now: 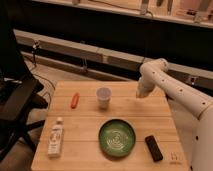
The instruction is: Place the white sponge in the ceramic cup
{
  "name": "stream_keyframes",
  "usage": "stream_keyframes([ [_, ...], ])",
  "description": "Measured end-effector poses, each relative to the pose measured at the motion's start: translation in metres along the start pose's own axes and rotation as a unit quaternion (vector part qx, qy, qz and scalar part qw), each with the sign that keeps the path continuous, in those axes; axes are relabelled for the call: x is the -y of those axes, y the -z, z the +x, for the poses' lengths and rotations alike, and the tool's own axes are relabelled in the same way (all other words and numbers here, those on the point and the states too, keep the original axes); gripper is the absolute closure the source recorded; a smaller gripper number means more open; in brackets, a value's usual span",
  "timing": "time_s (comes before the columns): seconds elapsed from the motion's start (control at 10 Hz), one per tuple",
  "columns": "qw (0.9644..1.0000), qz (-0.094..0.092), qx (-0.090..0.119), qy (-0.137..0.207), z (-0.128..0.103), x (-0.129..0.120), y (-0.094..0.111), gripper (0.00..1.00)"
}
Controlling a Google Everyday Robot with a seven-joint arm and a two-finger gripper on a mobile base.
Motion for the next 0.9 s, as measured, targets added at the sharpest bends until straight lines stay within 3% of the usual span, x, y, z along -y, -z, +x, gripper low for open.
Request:
stream_keyframes([
  [0.9,0.9996,0.015,0.002,0.022,-0.02,0.02,0.017,1.0],
])
